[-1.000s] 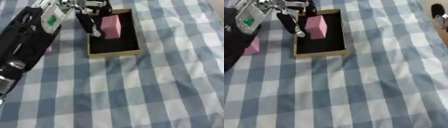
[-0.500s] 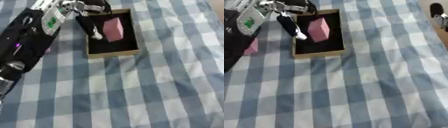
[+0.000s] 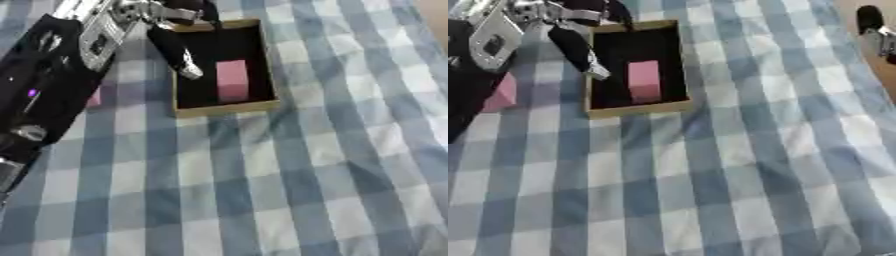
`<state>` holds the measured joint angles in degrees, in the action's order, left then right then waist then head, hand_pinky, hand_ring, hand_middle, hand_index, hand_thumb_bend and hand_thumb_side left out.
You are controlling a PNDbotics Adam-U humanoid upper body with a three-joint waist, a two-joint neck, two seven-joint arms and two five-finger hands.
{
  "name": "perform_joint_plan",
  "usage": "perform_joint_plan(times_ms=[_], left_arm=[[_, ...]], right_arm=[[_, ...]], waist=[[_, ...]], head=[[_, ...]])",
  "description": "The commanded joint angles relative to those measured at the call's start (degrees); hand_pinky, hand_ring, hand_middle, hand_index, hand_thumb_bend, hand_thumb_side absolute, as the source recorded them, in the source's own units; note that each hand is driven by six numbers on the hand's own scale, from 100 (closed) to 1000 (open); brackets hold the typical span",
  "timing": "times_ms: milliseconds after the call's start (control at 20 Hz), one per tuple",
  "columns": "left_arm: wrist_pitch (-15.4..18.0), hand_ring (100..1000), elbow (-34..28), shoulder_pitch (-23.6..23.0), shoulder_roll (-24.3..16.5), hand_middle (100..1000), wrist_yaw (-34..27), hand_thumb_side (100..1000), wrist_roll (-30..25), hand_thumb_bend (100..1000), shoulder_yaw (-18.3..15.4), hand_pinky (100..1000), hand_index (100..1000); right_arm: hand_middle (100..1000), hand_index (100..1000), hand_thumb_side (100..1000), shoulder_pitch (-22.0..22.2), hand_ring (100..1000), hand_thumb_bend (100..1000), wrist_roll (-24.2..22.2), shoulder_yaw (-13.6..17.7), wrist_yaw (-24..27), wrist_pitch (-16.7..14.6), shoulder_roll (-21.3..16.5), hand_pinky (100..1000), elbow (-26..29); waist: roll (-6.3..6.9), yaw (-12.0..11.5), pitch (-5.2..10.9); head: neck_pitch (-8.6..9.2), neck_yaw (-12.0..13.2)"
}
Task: Pick up objects on the table and place them in the box.
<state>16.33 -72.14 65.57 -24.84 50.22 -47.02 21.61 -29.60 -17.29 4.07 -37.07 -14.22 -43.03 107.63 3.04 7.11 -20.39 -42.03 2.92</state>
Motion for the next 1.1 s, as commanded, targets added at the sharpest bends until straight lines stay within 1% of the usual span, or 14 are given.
perform_joint_plan(times_ms=[50, 100, 150, 200, 250, 300, 550, 650, 800, 900, 1100], left_arm=[[0.3, 991, -2.8, 1.2, -2.4, 879, -0.6, 632, -0.3, 579, -1.2, 936, 899], [0.1, 990, -3.8, 1.2, -3.0, 875, -1.2, 622, -0.2, 569, -1.3, 934, 897], [-0.1, 989, -4.9, 1.1, -3.8, 868, -1.9, 593, 0.0, 558, -1.5, 935, 892], [-0.3, 989, -6.2, 1.0, -4.9, 866, -2.7, 590, 0.1, 555, -1.9, 935, 891], [-0.6, 991, -7.5, 0.7, -6.2, 864, -3.6, 544, 0.1, 533, -2.3, 935, 888], [-1.0, 991, -8.7, 0.2, -7.7, 863, -4.6, 590, -0.1, 548, -2.7, 936, 888], [-3.1, 1000, -13.0, -3.9, -15.3, 871, -9.3, 620, -1.2, 549, -5.1, 941, 883], [-3.3, 1000, -14.3, -6.0, -18.2, 878, -10.9, 645, -1.9, 576, -5.7, 949, 884], [-3.2, 1000, -16.5, -8.8, -22.7, 878, -12.5, 656, -3.1, 606, -6.3, 946, 880], [-3.4, 1000, -17.5, -10.3, -24.5, 877, -12.9, 662, -3.6, 609, -6.6, 945, 877], [-4.0, 1000, -17.3, -11.9, -25.9, 875, -13.2, 683, -4.2, 604, -7.1, 943, 876]], right_arm=[[946, 683, 100, -0.3, 981, 100, 0.1, 0.9, 0.4, 0.2, -1.0, 918, 1.0], [946, 683, 100, -0.2, 981, 100, 0.1, 0.9, 0.4, 0.2, -1.1, 918, 1.0], [946, 683, 100, -0.1, 981, 100, 0.2, 1.0, 0.3, 0.3, -1.2, 919, 1.0], [946, 683, 100, 0.1, 981, 100, 0.3, 1.2, 0.2, 0.4, -1.4, 919, 1.0], [946, 683, 100, 0.3, 981, 100, 0.4, 1.3, 0.1, 0.5, -1.6, 918, 1.0], [946, 683, 100, 0.5, 981, 100, 0.5, 1.4, 0.0, 0.6, -1.7, 917, 1.0], [947, 682, 100, 1.1, 982, 100, 1.0, 1.9, -0.4, 1.0, -2.4, 919, 1.2], [947, 682, 100, 1.1, 983, 100, 1.2, 2.0, -0.5, 1.1, -2.4, 923, 1.3], [949, 682, 100, 0.8, 985, 100, 1.4, 1.9, -0.7, 1.1, -2.5, 929, 1.3], [949, 682, 100, 0.7, 986, 100, 1.5, 1.9, -0.8, 1.1, -2.5, 931, 1.2], [949, 682, 100, 0.4, 987, 100, 1.7, 1.8, -0.9, 1.1, -2.4, 933, 1.2]], waist=[[-0.52, -0.1, 1.81], [-0.53, -0.2, 1.87], [-0.51, -0.4, 1.95], [-0.45, -0.7, 2.03], [-0.38, -0.9, 2.10], [-0.29, -1.2, 2.18], [-0.17, -2.6, 2.32], [-0.44, -2.9, 2.27], [-1.05, -3.0, 2.07], [-1.39, -3.1, 1.92], [-1.83, -3.4, 1.67]], head=[[-0.04, -0.2], [-0.08, -0.3], [-0.24, -0.5], [-0.43, -0.7], [-0.57, -0.9], [-0.69, -1.1], [-0.89, -2.2], [-0.92, -2.8], [-0.72, -3.1], [-0.50, -3.0], [-0.06, -2.5]])
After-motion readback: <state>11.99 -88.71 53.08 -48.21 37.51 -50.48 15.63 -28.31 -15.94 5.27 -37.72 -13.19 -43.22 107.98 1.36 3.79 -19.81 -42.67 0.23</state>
